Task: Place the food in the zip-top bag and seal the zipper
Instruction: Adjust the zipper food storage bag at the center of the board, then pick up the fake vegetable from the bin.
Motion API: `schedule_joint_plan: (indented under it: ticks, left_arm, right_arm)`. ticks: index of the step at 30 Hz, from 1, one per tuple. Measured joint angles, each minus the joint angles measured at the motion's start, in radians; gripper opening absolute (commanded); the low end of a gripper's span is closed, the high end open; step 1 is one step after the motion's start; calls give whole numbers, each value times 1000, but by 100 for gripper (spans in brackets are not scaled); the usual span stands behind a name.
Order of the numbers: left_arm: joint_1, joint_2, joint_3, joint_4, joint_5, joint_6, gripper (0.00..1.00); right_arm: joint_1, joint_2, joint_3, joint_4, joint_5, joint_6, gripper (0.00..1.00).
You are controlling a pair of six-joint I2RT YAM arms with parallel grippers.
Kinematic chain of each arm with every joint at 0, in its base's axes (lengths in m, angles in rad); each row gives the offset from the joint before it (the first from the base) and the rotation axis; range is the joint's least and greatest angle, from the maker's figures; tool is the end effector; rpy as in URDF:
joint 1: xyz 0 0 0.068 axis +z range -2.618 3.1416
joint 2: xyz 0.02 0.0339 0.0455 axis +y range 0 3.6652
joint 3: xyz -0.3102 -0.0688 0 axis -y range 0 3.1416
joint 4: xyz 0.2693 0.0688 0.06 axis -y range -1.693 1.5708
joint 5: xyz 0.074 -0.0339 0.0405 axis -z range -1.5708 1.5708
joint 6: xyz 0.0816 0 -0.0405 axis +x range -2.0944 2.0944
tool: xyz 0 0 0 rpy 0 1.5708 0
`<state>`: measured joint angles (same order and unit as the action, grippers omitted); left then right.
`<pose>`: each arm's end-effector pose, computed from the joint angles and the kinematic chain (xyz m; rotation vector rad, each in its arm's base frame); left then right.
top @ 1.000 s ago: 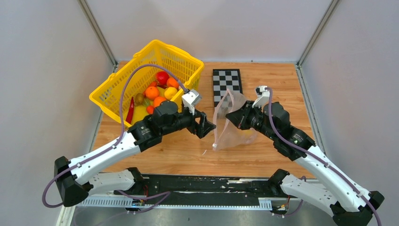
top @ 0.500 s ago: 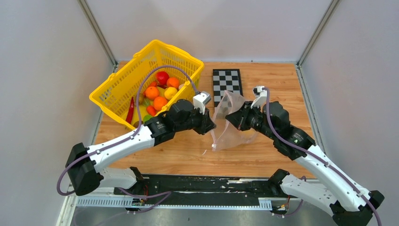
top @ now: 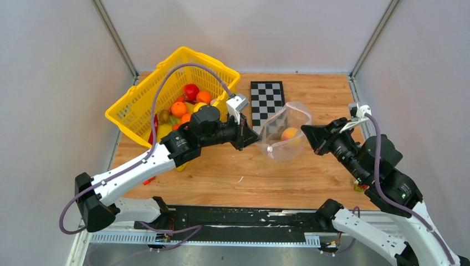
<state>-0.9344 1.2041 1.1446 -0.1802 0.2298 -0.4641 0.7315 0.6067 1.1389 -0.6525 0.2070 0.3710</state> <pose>0.1813 -0.2766 0.4105 0.6314 1.8707 -1.1672 0.1001 0.0674 0.4603 -0.1529 1.7243 0.6477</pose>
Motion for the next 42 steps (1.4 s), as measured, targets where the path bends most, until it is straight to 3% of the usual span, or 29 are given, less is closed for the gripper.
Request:
schedule_joint_plan:
  ticks: [2,3,5,8,10,18,34,42]
  left_arm:
    - [0,18,-4,15,27,-12,0]
    - [0,26,-7,21,37,-21,6]
    - [0,40,-20,32,55,-32,29]
    - [0,55,-26,21,55,-38,39]
    - [0,66,-26,5,45,-34,63]
    - [0,82,-27,-140,-135,-4,97]
    - [31,-86,60,-317,-391,182,100]
    - [341,-89,169,-346,-359,280,100]
  right_arm:
    - [0,10,24,-13,-3,-7,0]
    - [0,21,35,-25,-8,-8,0]
    - [0,49,44,-48,-18,-9,0]
    - [0,122,49,-80,-47,-10,0]
    - [0,183,50,-95,-72,-8,0]
    - [0,404,24,-90,-154,17,0]
    - [0,395,-46,18,-244,60,0]
    - [0,384,-46,28,-254,66,0]
